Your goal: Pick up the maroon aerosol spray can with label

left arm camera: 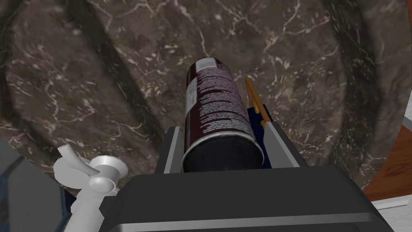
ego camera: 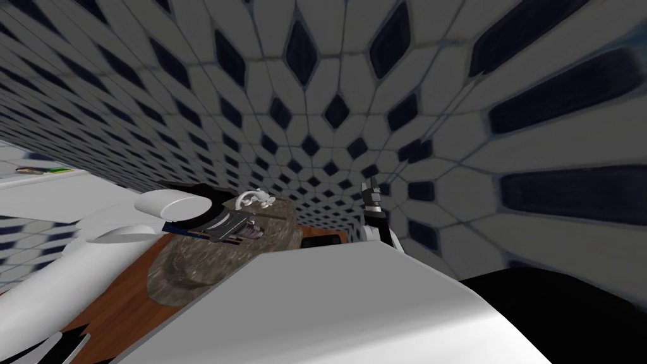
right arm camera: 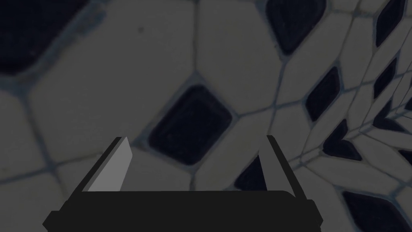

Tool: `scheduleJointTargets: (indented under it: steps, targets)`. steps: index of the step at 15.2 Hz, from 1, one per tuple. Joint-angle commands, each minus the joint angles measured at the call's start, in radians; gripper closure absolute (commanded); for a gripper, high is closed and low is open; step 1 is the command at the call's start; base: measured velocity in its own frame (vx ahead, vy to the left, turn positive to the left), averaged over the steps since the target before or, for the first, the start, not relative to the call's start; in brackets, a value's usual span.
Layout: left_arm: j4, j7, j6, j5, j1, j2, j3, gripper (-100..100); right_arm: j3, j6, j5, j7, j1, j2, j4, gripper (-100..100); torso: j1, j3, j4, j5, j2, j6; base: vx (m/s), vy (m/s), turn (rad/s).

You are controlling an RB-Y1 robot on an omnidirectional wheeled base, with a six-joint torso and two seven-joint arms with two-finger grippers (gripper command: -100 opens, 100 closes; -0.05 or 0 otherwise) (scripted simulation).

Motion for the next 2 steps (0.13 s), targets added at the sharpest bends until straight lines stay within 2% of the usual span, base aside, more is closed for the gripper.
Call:
scheduleJointTargets:
  steps: [1,2]
  targets:
    - [-0.021,0.015,0.033,0.027,-0.01,0.012,0.019,100,0.0,0.0,0.0,0.0,0.0,0.0,0.0,0,0.0,0.0,0.0,0.0,0.0,0.0,0.063,-0.007,0.088]
    - [-0.009,0.004,0.012,0.011,-0.002,0.004,0.009,100,0.0,0.0,0.0,0.0,0.0,0.0,0.0,0,0.0,0.0,0.0,0.0,0.0,0.0,0.036,-0.004,0.033]
